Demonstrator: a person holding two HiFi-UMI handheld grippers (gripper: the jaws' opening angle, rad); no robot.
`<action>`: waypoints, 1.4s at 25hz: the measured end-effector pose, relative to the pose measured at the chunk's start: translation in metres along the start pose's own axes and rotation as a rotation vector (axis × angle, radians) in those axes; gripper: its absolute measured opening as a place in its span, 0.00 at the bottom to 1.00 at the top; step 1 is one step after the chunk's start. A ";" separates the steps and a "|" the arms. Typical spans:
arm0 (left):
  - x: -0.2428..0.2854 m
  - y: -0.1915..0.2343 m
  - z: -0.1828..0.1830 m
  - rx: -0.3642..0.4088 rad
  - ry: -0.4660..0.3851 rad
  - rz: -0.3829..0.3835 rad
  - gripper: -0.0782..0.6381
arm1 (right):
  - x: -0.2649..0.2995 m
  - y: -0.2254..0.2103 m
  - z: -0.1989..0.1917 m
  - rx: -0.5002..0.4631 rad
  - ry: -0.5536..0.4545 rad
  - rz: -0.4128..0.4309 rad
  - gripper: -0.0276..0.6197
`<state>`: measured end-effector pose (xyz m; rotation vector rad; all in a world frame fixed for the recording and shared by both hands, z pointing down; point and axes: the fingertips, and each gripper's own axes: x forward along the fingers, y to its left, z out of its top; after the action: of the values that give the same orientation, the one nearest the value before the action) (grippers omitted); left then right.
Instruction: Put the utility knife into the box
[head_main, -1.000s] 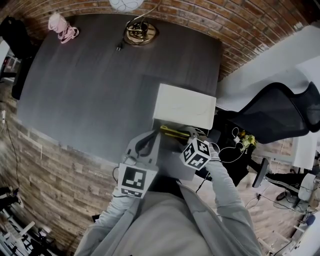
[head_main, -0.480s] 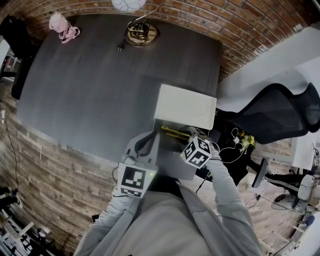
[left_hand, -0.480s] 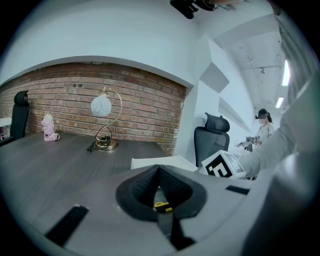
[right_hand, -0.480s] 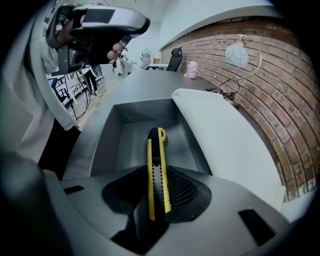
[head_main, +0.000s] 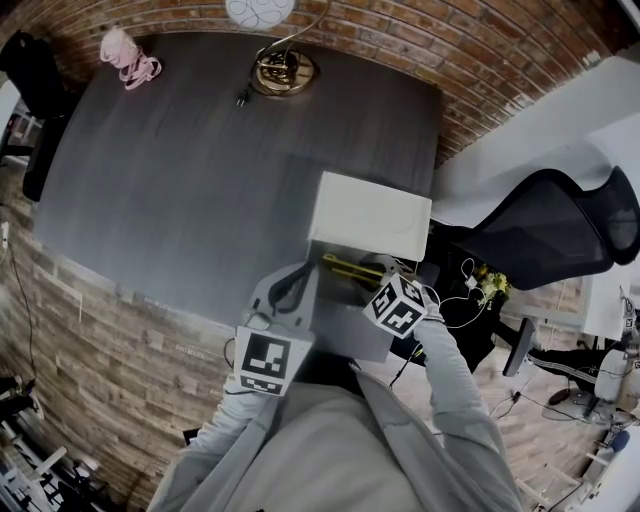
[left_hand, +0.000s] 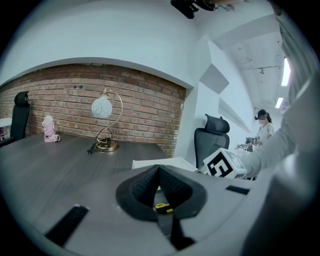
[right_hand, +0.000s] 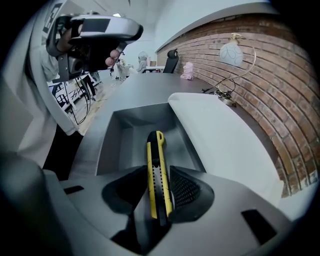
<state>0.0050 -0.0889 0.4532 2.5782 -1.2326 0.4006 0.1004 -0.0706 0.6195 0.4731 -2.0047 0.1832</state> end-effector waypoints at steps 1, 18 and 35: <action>0.000 0.000 0.000 0.000 -0.002 -0.001 0.14 | -0.002 0.000 0.000 0.004 -0.005 -0.004 0.24; -0.006 -0.007 0.022 0.040 -0.047 -0.013 0.14 | -0.049 -0.015 0.024 0.035 -0.124 -0.128 0.24; -0.009 -0.006 0.069 0.106 -0.134 0.011 0.14 | -0.162 -0.053 0.062 0.164 -0.416 -0.394 0.24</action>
<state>0.0137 -0.1029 0.3851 2.7281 -1.3033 0.3074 0.1352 -0.0985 0.4436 1.0700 -2.2560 0.0020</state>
